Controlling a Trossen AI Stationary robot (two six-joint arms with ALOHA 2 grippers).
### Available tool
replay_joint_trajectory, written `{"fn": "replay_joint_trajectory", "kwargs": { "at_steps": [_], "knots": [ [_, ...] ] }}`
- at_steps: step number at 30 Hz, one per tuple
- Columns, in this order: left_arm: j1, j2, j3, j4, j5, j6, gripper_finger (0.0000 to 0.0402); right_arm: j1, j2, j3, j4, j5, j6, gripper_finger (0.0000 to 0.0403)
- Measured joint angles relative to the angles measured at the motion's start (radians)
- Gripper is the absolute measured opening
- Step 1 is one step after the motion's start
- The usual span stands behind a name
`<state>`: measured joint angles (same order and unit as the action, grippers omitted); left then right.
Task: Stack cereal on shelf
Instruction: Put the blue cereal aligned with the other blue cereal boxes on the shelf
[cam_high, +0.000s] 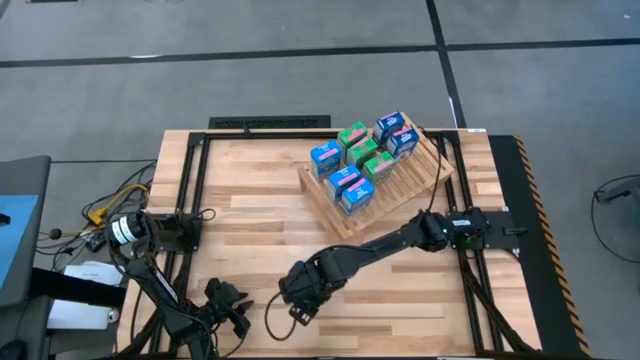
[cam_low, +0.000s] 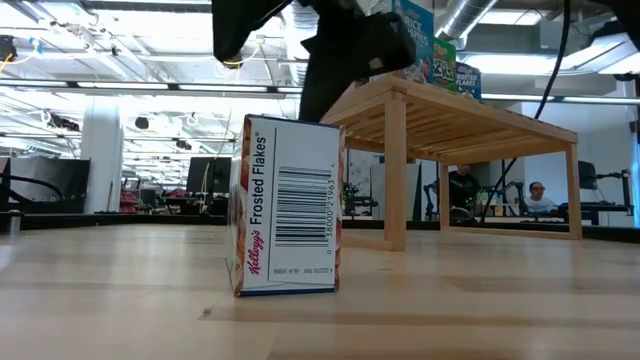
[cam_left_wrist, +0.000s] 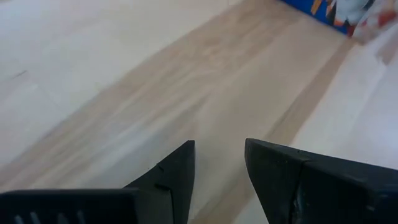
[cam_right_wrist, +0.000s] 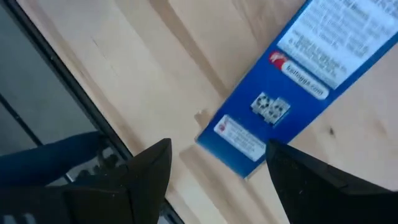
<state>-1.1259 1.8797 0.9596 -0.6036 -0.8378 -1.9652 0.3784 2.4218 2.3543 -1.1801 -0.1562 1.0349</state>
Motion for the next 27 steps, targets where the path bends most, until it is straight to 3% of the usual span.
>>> {"fn": "replay_joint_trajectory", "kwargs": {
  "at_steps": [8,16,27],
  "knots": [
    [0.001,0.000,0.000,-0.009,-0.039,-0.021,0.0131,-0.036,0.005,0.000,0.022,-0.089,-0.066,0.0286],
    [-0.013,0.000,0.000,-0.015,-0.026,-0.008,0.0131,-0.022,-0.040,0.001,-0.178,0.133,0.065,0.0286],
    [-0.019,0.000,0.000,-0.052,-0.032,-0.015,0.0131,-0.065,-0.037,-0.004,-0.101,0.134,0.059,0.0286]
  ]
}}
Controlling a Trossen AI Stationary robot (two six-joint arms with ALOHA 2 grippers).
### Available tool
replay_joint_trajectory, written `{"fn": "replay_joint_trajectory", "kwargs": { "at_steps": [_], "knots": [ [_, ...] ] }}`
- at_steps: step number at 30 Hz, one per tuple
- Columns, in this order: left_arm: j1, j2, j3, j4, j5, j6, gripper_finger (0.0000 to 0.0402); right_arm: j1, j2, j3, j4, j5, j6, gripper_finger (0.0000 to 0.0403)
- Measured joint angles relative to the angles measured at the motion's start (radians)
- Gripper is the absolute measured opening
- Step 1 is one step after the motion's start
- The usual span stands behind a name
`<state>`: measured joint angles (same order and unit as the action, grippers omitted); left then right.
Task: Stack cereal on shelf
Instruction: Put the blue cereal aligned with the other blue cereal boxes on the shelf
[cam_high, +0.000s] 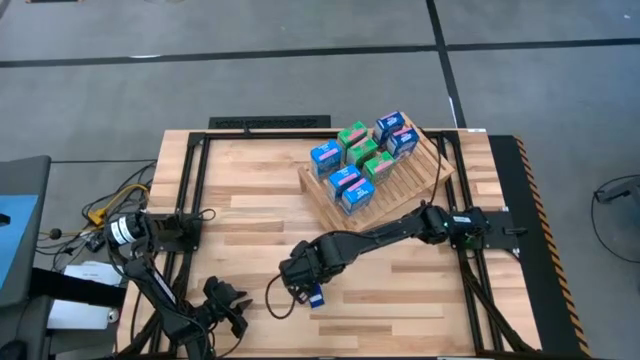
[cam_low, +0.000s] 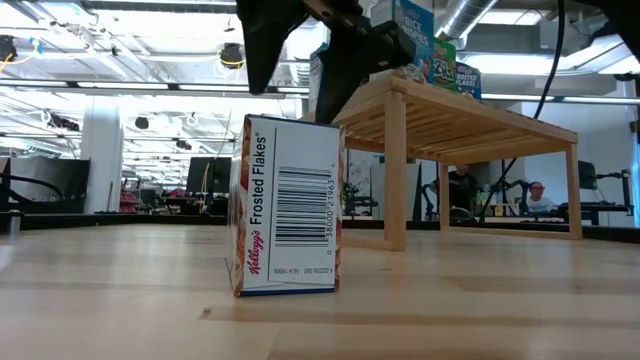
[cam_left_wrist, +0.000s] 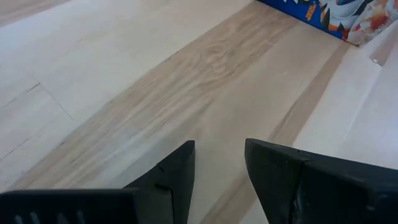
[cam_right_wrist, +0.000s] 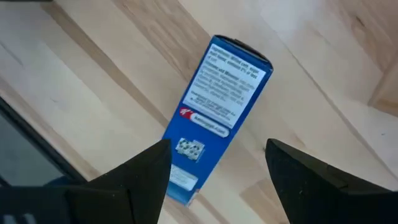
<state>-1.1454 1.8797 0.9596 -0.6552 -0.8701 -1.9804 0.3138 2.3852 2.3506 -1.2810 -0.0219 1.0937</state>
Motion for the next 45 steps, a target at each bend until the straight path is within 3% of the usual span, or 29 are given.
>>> {"fn": "replay_joint_trajectory", "kwargs": {
  "at_steps": [5,16,24,28,45],
  "knots": [
    [0.000,0.000,0.000,-0.009,-0.004,-0.018,0.0131,-0.033,0.001,-0.002,0.027,-0.052,-0.053,0.0291],
    [-0.003,0.000,0.000,0.000,0.003,-0.025,0.0131,-0.065,0.011,-0.001,0.039,-0.074,-0.063,0.0368],
    [-0.003,0.000,0.000,-0.001,0.014,-0.023,0.0131,-0.046,0.010,-0.045,0.055,0.043,0.004,0.0368],
    [-0.003,0.000,0.000,-0.001,0.027,-0.023,0.0131,-0.040,0.010,-0.100,0.097,0.050,0.035,0.0368],
    [-0.003,0.000,0.000,0.002,0.025,-0.023,0.0131,-0.025,0.025,-0.099,0.175,0.088,0.062,0.0368]
  ]
}}
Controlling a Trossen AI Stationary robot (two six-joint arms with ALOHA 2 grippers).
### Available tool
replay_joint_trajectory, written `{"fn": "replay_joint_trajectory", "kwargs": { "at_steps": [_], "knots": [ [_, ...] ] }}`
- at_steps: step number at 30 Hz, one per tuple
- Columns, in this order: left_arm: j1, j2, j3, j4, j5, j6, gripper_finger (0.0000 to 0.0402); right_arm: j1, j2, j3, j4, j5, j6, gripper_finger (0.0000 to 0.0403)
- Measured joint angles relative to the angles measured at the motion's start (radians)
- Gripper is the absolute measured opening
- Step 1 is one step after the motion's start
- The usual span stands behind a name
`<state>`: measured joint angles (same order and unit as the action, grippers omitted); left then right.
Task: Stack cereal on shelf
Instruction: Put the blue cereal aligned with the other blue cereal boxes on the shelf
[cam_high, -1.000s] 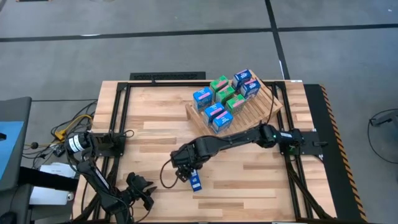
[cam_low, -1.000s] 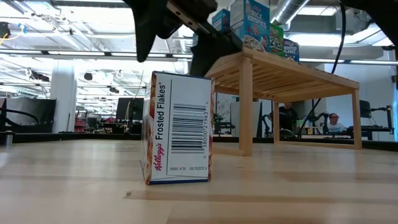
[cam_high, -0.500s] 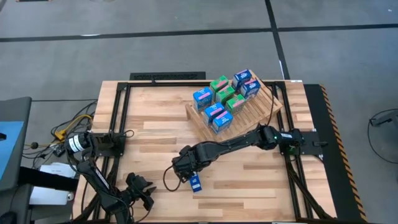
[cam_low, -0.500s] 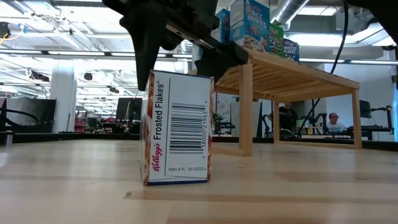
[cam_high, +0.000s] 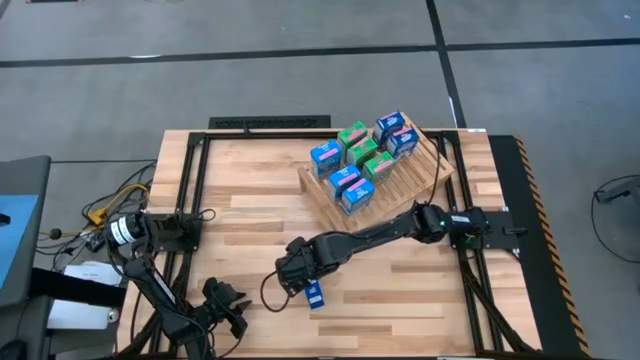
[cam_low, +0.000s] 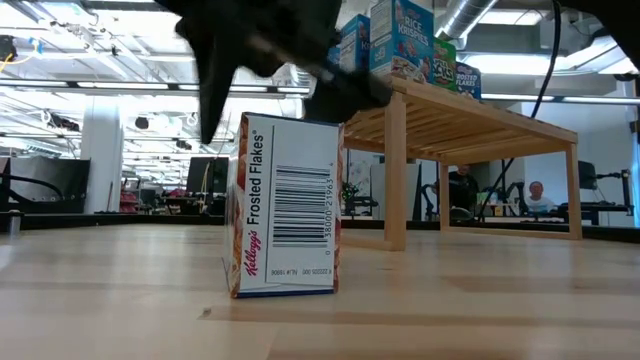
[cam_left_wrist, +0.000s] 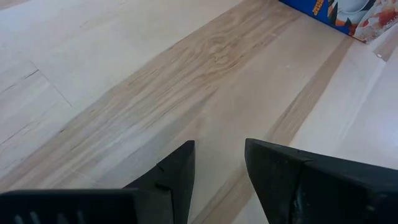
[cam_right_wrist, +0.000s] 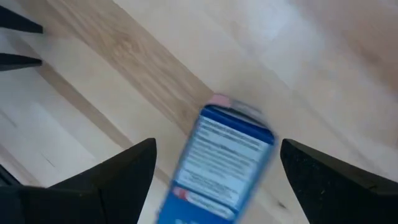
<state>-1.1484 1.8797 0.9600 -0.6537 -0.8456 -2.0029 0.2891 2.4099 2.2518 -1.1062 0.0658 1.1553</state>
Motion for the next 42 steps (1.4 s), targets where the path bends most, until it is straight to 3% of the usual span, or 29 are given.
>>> {"fn": "replay_joint_trajectory", "kwargs": {
  "at_steps": [8,29,42],
  "knots": [
    [0.000,0.000,0.000,-0.002,0.001,0.000,0.0131,0.020,0.036,0.001,0.015,-0.031,0.028,0.0354],
    [0.000,0.000,0.000,-0.003,0.004,0.001,0.0131,0.027,0.033,0.004,0.009,-0.056,0.022,0.0179],
    [0.000,0.000,0.000,-0.002,0.004,0.008,0.0131,0.046,0.013,0.032,0.002,-0.036,-0.015,0.0172]
  ]
}}
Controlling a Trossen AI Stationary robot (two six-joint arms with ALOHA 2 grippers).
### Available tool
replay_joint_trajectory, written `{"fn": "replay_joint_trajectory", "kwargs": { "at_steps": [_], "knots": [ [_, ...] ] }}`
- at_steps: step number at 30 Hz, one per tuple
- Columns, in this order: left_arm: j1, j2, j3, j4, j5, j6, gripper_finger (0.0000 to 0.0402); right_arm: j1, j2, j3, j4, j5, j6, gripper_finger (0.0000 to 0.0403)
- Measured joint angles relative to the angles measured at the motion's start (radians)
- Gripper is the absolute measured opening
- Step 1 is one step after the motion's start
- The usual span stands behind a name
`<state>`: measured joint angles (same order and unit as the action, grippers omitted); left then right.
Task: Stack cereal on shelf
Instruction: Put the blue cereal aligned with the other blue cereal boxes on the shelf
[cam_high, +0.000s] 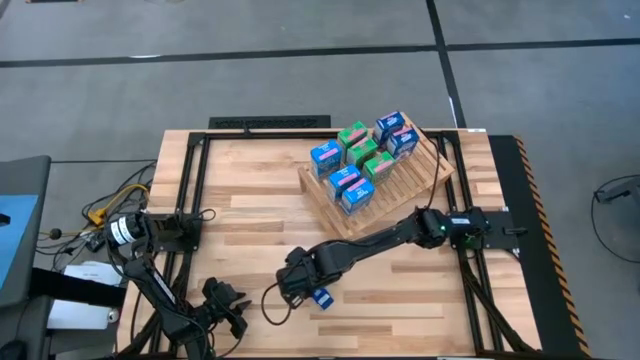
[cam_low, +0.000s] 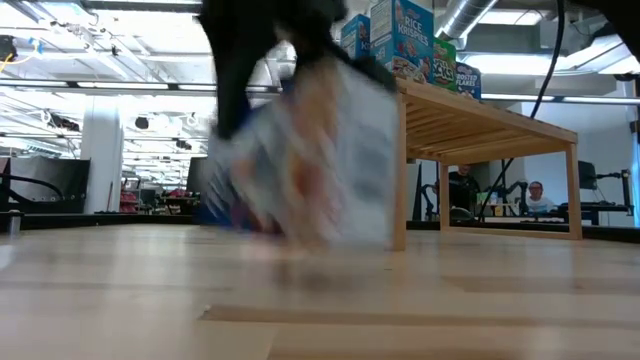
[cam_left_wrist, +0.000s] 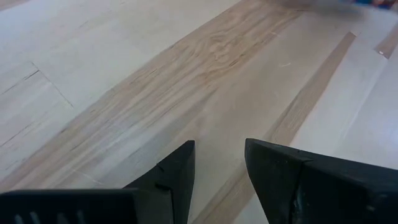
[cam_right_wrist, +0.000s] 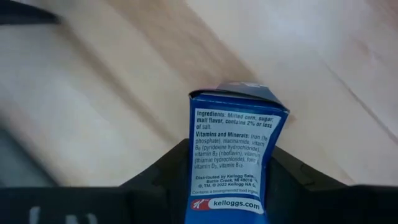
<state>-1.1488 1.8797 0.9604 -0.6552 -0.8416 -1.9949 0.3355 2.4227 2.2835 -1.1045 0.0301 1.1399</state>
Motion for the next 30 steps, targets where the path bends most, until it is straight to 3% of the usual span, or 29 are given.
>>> {"fn": "replay_joint_trajectory", "kwargs": {
  "at_steps": [7,12,19,26,30],
  "knots": [
    [0.000,0.000,0.000,0.002,0.000,-0.002,0.0131,0.005,-0.021,0.071,-0.004,0.074,-0.023,0.0172],
    [0.000,0.000,0.000,0.014,-0.001,-0.004,0.0131,0.015,-0.109,0.071,-0.018,0.154,-0.065,0.0172],
    [0.006,0.000,0.000,0.015,-0.009,-0.016,0.0131,0.083,-0.360,0.074,-0.016,0.455,-0.155,0.0175],
    [0.040,0.000,0.000,0.022,-0.031,-0.030,0.0131,0.167,-0.572,0.073,-0.166,0.904,-0.354,0.0175],
    [0.057,0.000,0.000,0.029,-0.032,-0.064,0.0131,0.182,-0.674,0.073,-0.300,0.995,-0.430,0.0175]
  ]
}}
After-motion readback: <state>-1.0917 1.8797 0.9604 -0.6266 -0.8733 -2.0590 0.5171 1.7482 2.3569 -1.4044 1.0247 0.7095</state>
